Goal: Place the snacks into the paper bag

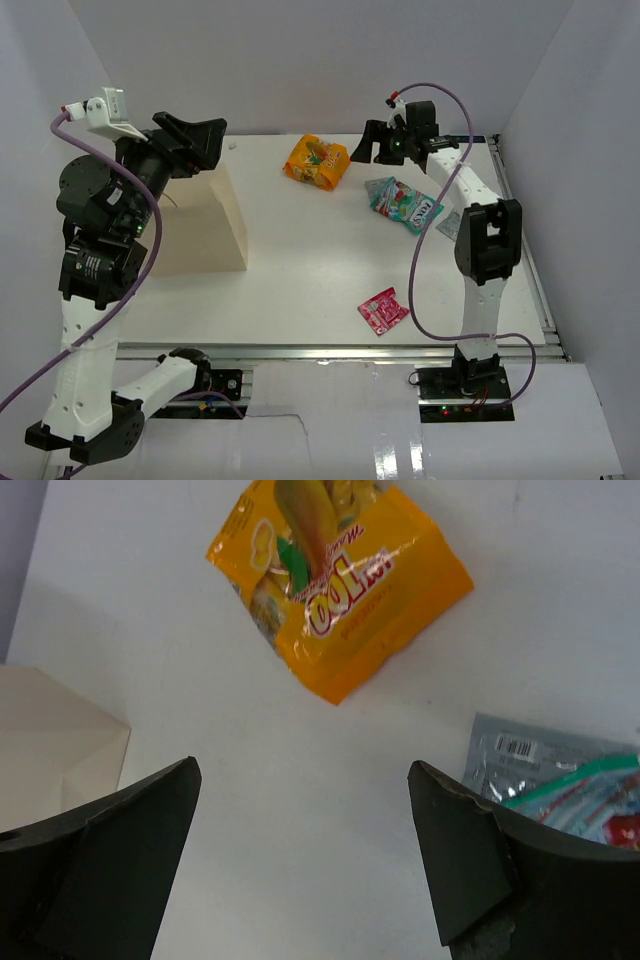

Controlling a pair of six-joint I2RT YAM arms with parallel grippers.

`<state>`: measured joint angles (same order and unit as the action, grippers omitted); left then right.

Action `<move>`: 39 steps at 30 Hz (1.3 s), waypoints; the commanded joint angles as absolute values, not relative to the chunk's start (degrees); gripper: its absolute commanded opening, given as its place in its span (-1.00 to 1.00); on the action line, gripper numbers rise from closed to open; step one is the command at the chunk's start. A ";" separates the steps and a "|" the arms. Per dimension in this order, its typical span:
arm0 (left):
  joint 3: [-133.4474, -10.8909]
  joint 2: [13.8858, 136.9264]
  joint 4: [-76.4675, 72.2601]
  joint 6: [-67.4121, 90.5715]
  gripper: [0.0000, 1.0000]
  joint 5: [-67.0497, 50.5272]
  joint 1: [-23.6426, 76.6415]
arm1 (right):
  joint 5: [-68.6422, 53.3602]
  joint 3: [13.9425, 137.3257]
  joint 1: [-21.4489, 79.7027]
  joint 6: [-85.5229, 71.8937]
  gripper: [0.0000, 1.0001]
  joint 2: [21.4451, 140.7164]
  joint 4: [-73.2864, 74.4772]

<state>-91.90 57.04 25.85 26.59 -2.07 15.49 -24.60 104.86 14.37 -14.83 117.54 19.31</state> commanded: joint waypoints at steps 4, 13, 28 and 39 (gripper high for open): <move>-90.62 55.11 26.63 27.16 0.96 -3.61 15.29 | -30.23 115.31 13.54 -23.46 0.80 128.31 8.63; -88.60 55.90 25.84 27.77 0.96 -3.43 15.38 | -26.38 121.11 15.64 -35.23 0.85 137.63 0.27; -86.22 56.78 24.87 27.95 0.96 -2.72 15.29 | -17.93 121.20 19.25 -37.88 1.00 144.75 -1.41; -86.05 57.75 24.43 28.83 0.96 -3.87 15.29 | -15.47 123.05 20.48 -34.11 0.23 148.71 -1.93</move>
<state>-86.24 58.19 25.19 28.49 -3.29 15.49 -17.23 120.88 20.01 -35.77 147.13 -0.56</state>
